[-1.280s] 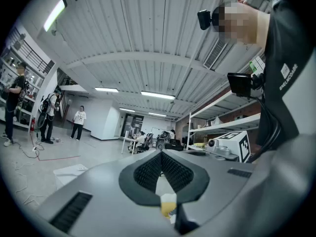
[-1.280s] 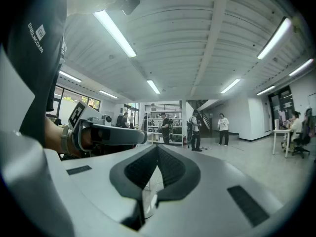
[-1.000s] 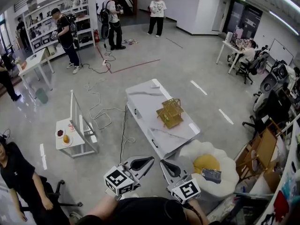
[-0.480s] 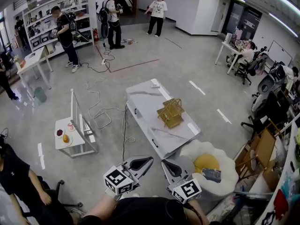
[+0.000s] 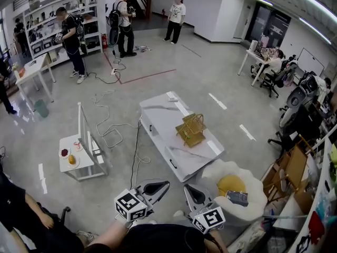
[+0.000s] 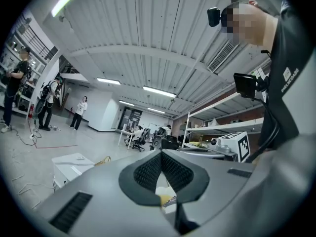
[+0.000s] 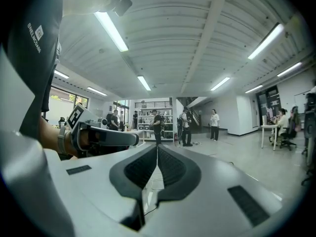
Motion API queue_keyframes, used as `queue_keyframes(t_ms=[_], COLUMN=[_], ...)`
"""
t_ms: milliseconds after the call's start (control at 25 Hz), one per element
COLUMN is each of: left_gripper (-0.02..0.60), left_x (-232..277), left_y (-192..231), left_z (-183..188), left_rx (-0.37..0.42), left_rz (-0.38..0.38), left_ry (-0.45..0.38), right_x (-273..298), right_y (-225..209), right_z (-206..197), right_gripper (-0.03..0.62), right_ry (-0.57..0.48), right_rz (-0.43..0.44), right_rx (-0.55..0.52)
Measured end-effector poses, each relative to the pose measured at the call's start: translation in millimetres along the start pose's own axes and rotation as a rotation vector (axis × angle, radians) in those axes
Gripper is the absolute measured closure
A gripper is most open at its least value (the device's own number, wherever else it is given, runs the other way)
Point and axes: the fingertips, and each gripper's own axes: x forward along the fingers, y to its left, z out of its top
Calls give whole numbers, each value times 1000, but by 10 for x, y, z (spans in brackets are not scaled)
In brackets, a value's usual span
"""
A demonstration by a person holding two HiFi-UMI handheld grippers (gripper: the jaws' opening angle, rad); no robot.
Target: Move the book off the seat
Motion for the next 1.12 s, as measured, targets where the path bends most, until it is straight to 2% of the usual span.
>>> queue_keyframes(t_ms=[280,480,760,1120], left_gripper=[577,575,575,575], left_x=[136,344,756,1547], left_y=[89,178,369,713], left_z=[-14,-43,-64,-67], left_rx=[7,-1,-20,-28], left_rz=[-12,-6,5,-2], left_ry=[15,14,23,34], right_x=[73,132,198,428], right_y=[-141,-398,-906,-1713], right_z=[-60,-90,-157,-191], right_gripper=[580,580,580,580], right_ry=[0,-8,0,-2], right_rz=[-12,-19,-28,-23], right_rx=[17,53,100,113])
